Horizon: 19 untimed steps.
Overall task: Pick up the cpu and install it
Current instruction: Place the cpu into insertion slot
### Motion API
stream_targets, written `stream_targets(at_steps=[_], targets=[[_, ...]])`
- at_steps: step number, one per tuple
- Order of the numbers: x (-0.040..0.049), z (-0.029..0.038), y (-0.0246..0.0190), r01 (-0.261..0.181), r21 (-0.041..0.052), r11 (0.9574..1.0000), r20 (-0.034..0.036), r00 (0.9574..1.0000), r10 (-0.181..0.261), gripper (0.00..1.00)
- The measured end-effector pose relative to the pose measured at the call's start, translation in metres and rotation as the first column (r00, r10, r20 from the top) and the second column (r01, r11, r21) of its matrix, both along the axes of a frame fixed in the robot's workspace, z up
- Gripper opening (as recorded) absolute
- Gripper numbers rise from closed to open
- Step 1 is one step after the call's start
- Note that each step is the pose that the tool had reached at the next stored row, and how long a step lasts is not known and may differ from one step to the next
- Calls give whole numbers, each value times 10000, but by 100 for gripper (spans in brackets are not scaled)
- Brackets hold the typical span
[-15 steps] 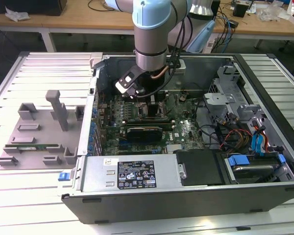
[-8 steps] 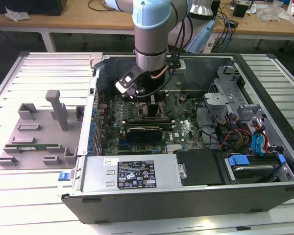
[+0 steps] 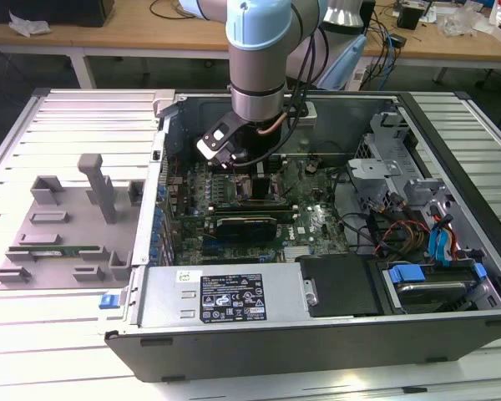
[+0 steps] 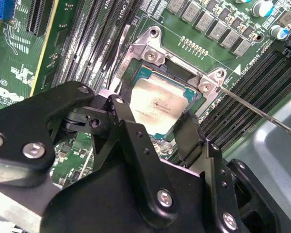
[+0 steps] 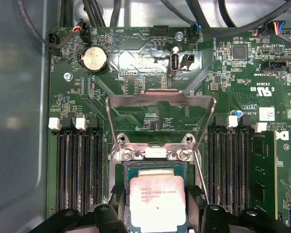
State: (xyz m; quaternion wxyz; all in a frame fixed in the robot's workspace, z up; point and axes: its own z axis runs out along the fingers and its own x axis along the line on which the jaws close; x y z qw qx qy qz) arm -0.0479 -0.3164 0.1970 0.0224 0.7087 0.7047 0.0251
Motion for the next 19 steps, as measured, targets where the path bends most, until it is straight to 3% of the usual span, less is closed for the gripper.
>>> stream_targets(at_steps=[19], targets=[[37, 32, 0, 29, 0, 10000, 0, 10000, -29, 60]])
